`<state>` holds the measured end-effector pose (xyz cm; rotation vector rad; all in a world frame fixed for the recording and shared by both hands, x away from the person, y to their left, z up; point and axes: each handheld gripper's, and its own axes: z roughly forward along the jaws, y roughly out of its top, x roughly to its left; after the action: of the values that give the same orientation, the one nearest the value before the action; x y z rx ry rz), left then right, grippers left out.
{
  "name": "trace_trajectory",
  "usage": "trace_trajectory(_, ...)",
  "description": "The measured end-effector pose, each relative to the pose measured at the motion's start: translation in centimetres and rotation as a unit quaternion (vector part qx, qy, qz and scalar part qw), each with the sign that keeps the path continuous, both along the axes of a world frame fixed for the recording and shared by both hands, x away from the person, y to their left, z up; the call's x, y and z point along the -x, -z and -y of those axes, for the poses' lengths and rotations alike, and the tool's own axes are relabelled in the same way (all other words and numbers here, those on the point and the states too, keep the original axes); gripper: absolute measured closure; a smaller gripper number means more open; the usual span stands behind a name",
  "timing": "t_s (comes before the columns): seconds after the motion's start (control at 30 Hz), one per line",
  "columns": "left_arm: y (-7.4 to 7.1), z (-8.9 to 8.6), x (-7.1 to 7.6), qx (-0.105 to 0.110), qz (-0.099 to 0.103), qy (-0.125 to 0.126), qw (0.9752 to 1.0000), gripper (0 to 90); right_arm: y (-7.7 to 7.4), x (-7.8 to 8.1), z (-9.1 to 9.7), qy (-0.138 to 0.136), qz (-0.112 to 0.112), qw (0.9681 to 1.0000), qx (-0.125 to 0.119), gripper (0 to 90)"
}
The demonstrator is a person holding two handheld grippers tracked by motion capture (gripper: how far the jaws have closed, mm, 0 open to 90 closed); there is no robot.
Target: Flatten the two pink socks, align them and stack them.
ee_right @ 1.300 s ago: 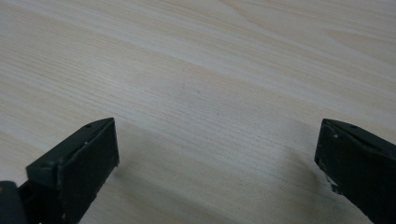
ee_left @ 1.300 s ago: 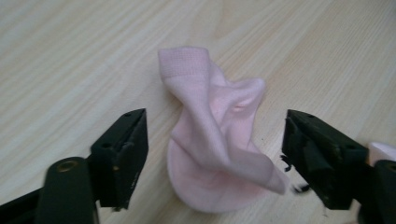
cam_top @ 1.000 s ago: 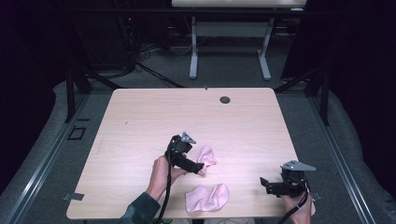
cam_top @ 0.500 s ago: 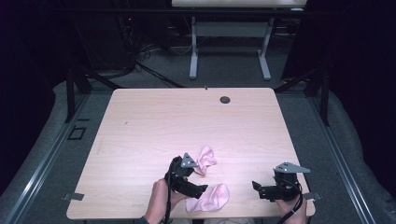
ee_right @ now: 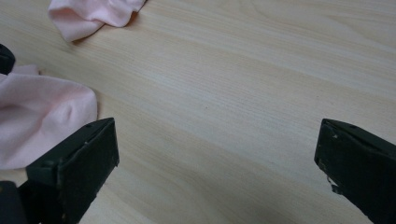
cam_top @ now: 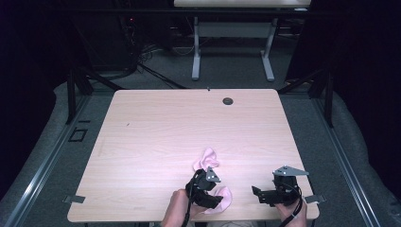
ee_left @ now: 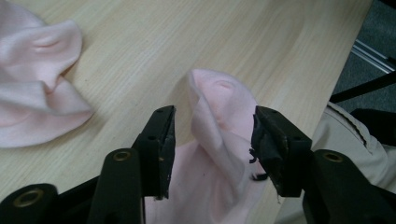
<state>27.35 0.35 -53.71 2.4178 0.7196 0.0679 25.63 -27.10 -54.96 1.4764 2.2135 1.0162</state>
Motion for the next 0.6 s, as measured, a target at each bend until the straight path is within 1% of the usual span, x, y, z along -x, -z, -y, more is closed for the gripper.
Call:
trace_trajectory(0.03, 0.2, 0.2, -0.2, -0.001, -0.004, 0.004, 1.0000, 56.7, 0.1, 0.0, 0.0, -0.001, -0.001, 1.0000, 0.001, 0.0)
trace_trajectory(0.1, 0.5, 0.5, -0.5, -0.005, -0.008, 0.010, 0.9999, 63.9, 0.1, 0.0, -0.1, -0.005, -0.005, 1.0000, -0.001, 0.0)
trace_trajectory(0.13, 0.7, 0.6, -0.6, -0.006, -0.009, 0.013, 0.9999, 70.8, 0.1, 0.0, -0.2, -0.006, -0.005, 1.0000, 0.001, 0.0)
trace_trajectory(0.2, 0.8, 0.8, -0.8, -0.005, -0.013, 0.022, 0.9997, 80.0, 0.2, 0.0, -0.3, -0.009, -0.010, 0.9999, -0.002, 0.0)
trace_trajectory(0.23, 0.9, 0.9, -0.8, -0.001, -0.014, 0.026, 0.9996, 84.8, 0.2, 0.1, -0.4, -0.008, -0.012, 0.9999, -0.003, 0.0)
trace_trajectory(0.3, 0.9, 1.1, -1.0, -0.001, -0.014, 0.028, 0.9995, 86.3, 0.2, 0.1, -0.5, -0.013, -0.013, 0.9998, -0.006, 0.0)
trace_trajectory(0.33, 0.8, 1.1, -1.1, 0.008, -0.014, 0.022, 0.9996, 86.6, 0.2, 0.1, -0.6, -0.011, -0.012, 0.9998, -0.006, 0.0)
trace_trajectory(0.37, 0.6, 1.0, -1.3, 0.011, -0.013, 0.019, 0.9997, 86.8, 0.2, 0.1, -0.6, -0.012, -0.012, 0.9998, -0.007, 0.2)
trace_trajectory(0.4, 0.4, 1.0, -1.5, 0.019, -0.011, 0.015, 0.9996, 86.9, 0.2, 0.1, -0.6, -0.014, -0.012, 0.9998, -0.012, 0.4)
trace_trajectory(0.47, -0.3, 0.7, -2.1, 0.028, -0.005, 0.011, 0.9995, 86.9, 0.1, 0.1, -0.7, -0.015, -0.014, 0.9996, -0.018, 0.5)
trace_trajectory(0.53, -1.2, 0.7, -2.6, 0.046, 0.001, 0.002, 0.9989, 86.9, -0.1, 0.2, -0.9, -0.021, -0.013, 0.9993, -0.028, 1.1)
trace_trajectory(0.6, -2.2, 0.7, -3.1, 0.055, 0.013, -0.003, 0.9984, 86.8, -0.3, 0.4, -1.2, -0.025, -0.010, 0.9990, -0.035, 2.1)
